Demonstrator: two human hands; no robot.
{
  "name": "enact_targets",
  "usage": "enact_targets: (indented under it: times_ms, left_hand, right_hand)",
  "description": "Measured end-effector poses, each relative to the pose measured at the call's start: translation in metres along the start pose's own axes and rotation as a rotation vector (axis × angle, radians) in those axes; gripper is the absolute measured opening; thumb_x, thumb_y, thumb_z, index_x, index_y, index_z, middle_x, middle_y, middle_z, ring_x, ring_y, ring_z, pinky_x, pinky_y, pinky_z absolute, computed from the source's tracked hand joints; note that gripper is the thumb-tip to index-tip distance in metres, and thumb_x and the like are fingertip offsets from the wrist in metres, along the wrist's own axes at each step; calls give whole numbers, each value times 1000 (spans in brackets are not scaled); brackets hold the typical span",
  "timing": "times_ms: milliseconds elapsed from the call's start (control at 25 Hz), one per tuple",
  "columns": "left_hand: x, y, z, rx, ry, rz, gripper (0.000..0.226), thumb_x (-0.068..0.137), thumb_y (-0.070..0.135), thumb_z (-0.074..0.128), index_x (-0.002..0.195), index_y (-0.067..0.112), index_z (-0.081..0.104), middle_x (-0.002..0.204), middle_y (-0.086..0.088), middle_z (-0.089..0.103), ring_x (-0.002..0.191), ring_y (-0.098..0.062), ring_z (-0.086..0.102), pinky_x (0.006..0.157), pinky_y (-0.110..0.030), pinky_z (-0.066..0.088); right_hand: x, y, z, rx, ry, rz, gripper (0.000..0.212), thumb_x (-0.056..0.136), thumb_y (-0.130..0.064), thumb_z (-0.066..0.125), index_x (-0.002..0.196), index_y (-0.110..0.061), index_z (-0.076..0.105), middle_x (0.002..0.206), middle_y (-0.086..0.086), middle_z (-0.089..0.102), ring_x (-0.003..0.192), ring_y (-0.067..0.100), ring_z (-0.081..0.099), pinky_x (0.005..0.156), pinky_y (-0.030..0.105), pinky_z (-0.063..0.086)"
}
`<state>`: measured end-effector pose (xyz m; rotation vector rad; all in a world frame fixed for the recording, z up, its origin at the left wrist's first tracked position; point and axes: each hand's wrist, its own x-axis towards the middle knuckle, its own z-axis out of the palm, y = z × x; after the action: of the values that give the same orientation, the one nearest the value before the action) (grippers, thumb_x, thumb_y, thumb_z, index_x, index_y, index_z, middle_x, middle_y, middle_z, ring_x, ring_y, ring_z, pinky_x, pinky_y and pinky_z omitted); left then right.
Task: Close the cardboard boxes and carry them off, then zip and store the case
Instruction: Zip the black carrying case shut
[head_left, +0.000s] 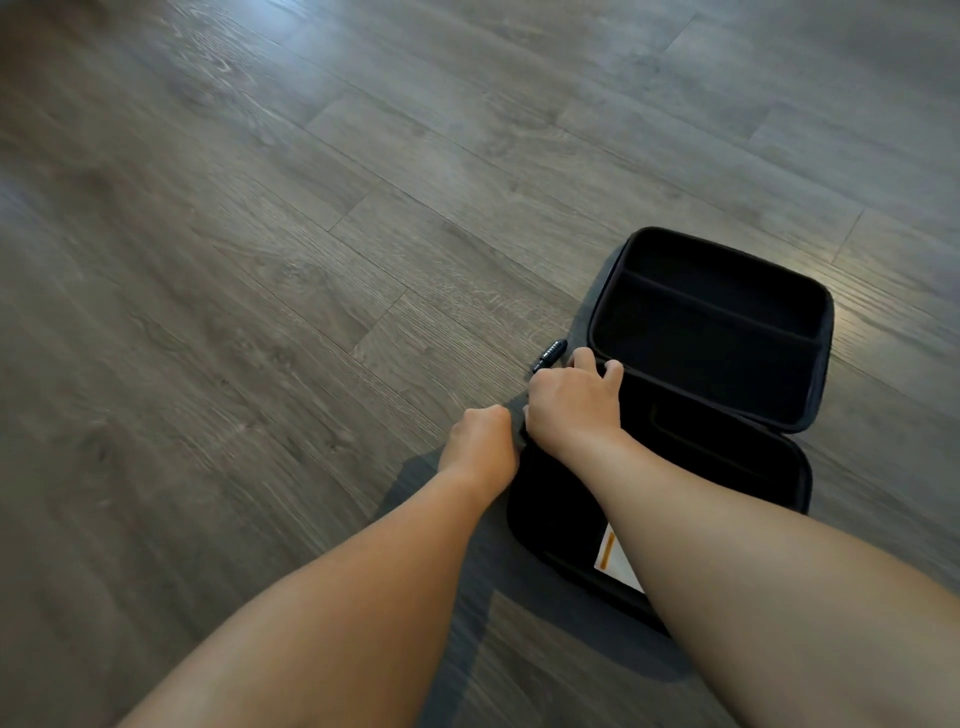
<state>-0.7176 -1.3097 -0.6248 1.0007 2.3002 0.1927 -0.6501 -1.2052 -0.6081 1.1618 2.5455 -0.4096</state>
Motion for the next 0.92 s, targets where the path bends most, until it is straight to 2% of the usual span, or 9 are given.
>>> enact_targets:
  times_ms: [240, 440, 600, 680, 800, 920]
  left_hand:
    - [10, 2, -9, -23, 18, -12, 13, 89, 14, 60, 77, 12, 56, 82, -11, 61, 79, -33, 61, 64, -33, 45]
    - [14, -2, -15, -32, 63, -38, 17, 88, 11, 62, 72, 13, 56, 72, -5, 53, 69, -29, 56, 60, -32, 43]
    - [28, 13, -30, -32, 120, -6, 13, 88, 12, 61, 80, 6, 68, 73, -10, 58, 76, -33, 63, 60, -29, 41]
    - [34, 27, -37, -44, 150, 38, 16, 87, 16, 62, 79, 6, 71, 75, -13, 64, 76, -32, 63, 60, -29, 40]
    - [33, 55, -34, -102, 192, 120, 17, 83, 16, 63, 70, 9, 69, 65, -6, 59, 66, -27, 57, 57, -26, 38]
    - [19, 80, -18, -113, 161, 212, 16, 84, 17, 62, 69, 10, 65, 67, -3, 58, 65, -24, 55, 55, -27, 40]
  right_hand:
    - [-4, -1, 10, 54, 7, -17, 13, 94, -21, 55, 85, -26, 64, 92, -4, 65, 128, 24, 33, 111, 59, 9]
    - [-11, -5, 8, 116, 31, -46, 15, 93, -19, 54, 95, -27, 67, 95, -6, 65, 126, 24, 36, 113, 61, 8]
    - [-20, 5, -1, 213, 141, 0, 20, 90, -16, 53, 105, -24, 64, 97, -9, 59, 126, 21, 41, 108, 54, 19]
    - [-22, 13, -8, 269, 211, 38, 16, 90, -15, 55, 103, -24, 59, 87, -12, 48, 120, 22, 45, 100, 47, 28]
    - [-30, 34, -16, 345, 305, 128, 16, 90, -17, 56, 105, -19, 62, 73, -13, 40, 106, 25, 53, 89, 41, 31]
    - [-48, 61, -16, 417, 319, 225, 23, 92, -21, 55, 111, -12, 64, 83, 0, 57, 102, 30, 58, 89, 42, 45]
